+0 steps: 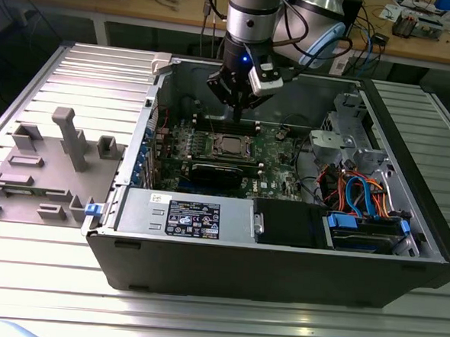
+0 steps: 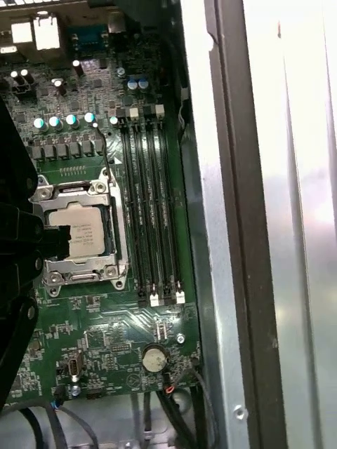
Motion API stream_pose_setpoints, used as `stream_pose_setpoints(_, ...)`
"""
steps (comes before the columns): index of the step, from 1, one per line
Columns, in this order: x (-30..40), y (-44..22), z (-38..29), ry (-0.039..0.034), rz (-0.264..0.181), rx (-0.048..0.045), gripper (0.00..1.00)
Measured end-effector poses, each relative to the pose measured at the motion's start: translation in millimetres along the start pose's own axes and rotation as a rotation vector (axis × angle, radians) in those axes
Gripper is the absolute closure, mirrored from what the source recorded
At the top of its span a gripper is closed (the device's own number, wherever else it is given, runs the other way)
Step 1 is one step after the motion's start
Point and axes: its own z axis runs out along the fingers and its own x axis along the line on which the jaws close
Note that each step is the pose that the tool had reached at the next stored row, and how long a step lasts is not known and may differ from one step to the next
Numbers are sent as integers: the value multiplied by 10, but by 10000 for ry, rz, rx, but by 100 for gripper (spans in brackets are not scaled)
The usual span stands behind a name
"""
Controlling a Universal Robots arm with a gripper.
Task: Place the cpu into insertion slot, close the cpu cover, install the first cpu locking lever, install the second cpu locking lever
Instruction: 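Install the first cpu locking lever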
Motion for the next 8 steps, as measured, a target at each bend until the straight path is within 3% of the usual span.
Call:
stream_pose_setpoints(2, 0, 0, 0, 5, -370, -10, 89)
stream_pose_setpoints(8, 0, 0, 0, 5, -394, -11, 89)
